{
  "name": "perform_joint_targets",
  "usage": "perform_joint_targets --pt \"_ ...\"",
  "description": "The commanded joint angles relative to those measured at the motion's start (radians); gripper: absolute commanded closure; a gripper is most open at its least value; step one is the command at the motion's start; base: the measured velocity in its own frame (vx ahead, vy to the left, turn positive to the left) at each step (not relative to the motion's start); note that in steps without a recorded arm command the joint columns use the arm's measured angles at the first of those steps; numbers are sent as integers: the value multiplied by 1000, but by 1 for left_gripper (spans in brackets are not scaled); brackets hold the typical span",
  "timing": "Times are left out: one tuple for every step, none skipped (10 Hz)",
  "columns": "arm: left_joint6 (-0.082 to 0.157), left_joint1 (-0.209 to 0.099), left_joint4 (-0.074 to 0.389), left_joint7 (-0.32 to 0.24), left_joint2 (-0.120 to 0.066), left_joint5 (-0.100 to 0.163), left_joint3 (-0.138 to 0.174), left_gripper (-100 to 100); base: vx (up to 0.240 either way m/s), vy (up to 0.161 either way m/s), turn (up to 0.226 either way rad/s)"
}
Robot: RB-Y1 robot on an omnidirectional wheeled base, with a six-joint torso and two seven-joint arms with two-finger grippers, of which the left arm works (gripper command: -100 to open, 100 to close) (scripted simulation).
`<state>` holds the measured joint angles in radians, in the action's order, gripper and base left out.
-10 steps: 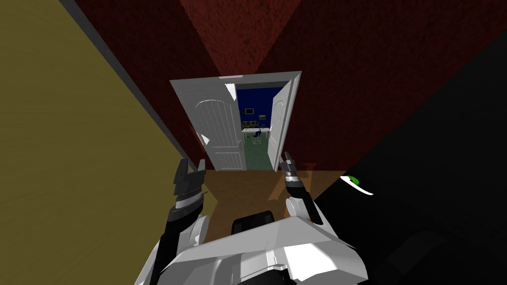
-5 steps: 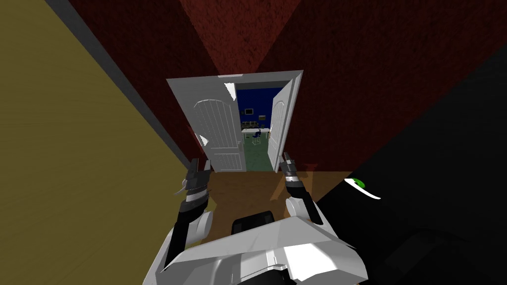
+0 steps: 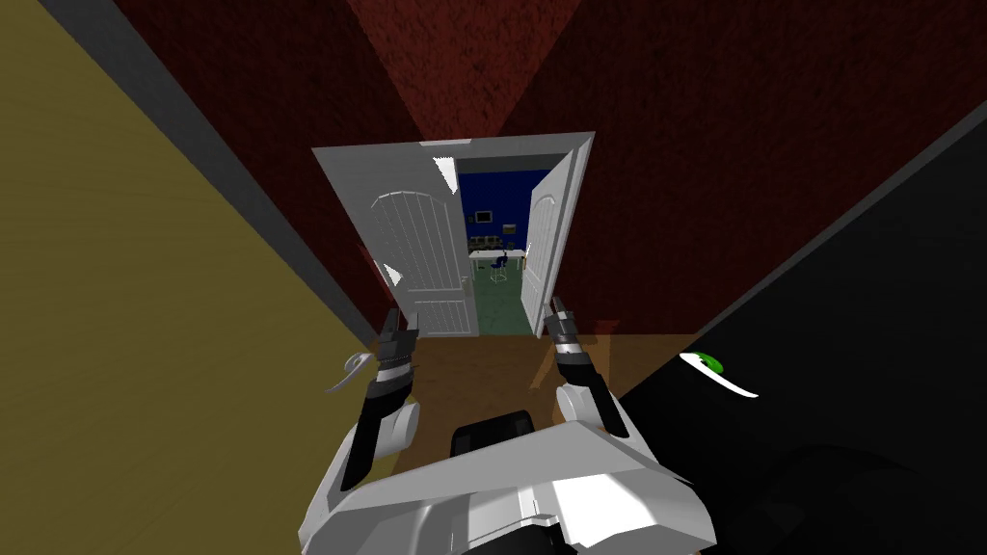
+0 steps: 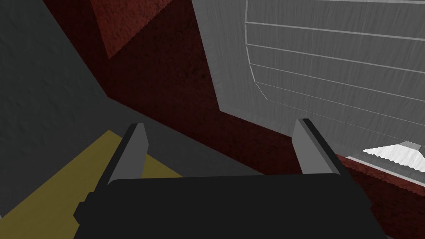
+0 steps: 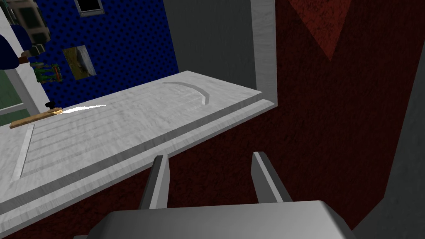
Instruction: Push the door open
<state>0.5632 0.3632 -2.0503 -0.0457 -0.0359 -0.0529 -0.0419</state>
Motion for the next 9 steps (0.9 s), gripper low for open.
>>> perform_joint_targets --pt "1 -21 37 4 3 0 -2 -100 55 8 -6" --pt "-2 -46 67 5 -1 4 -1 -100 56 11 -20" --pt "-5 -70 102 6 -5 9 0 -100 81 4 -30" --pt "-5 -70 118 6 -5 9 0 -100 59 15 -5" --pt "-8 -96 157 7 -9 14 1 -100 62 23 -19" --pt "-8 -96 162 7 -9 14 1 -100 50 14 -12" --pt "-12 -123 197 8 -12 19 3 -100 53 18 -17" --pt "-12 -123 207 8 -12 19 3 -100 43 12 -12" --pt "-15 -150 244 9 -16 24 4 -100 57 6 -20"
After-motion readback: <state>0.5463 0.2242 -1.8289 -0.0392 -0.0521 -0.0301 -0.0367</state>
